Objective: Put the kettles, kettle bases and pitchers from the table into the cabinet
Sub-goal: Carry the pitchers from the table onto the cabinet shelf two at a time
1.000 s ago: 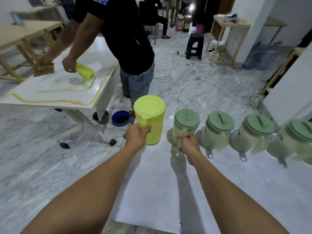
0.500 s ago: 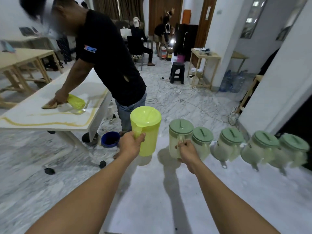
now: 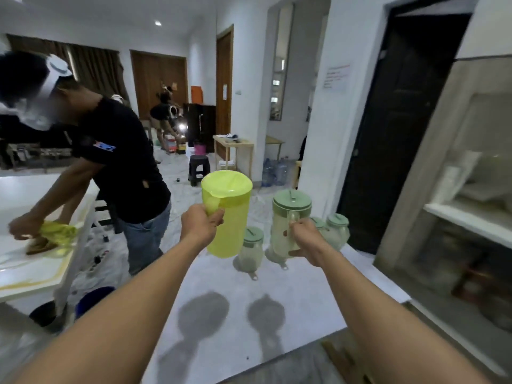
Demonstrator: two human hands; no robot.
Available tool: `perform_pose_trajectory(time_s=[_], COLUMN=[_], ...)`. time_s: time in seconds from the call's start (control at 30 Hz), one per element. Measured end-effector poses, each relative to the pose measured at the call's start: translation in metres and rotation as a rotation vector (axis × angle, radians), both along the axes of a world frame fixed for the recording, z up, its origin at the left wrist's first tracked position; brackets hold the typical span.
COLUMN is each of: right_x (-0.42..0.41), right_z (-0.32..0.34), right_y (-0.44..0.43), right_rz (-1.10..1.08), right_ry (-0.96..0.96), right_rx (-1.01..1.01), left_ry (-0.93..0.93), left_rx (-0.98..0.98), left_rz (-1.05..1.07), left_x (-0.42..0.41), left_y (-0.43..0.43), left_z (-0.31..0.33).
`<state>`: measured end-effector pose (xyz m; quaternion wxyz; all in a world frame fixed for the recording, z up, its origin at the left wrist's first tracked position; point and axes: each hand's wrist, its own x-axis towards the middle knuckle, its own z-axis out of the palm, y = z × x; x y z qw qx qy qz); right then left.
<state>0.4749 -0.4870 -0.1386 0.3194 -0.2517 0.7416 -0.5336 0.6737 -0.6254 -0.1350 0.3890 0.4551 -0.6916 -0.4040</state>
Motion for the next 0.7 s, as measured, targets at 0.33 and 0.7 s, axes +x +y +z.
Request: perform_pose_trajectory(time_s=[0.33, 0.7], right_x=[-0.021, -0.054], right_z=[0.08, 0.119], right_y=[0.177, 0.386], right_rz=[-0.312, -0.685], right_ry=[0.119, 0.159], right_rx=[-0.033, -0.054], left_ry=[0.028, 0.089], left_rx=[-0.099, -0.144], left_rz=[-0.303, -0.696], left_x=[-0.073, -0.2], left_y=[0.118, 0.291], left_z=[0.073, 0.106])
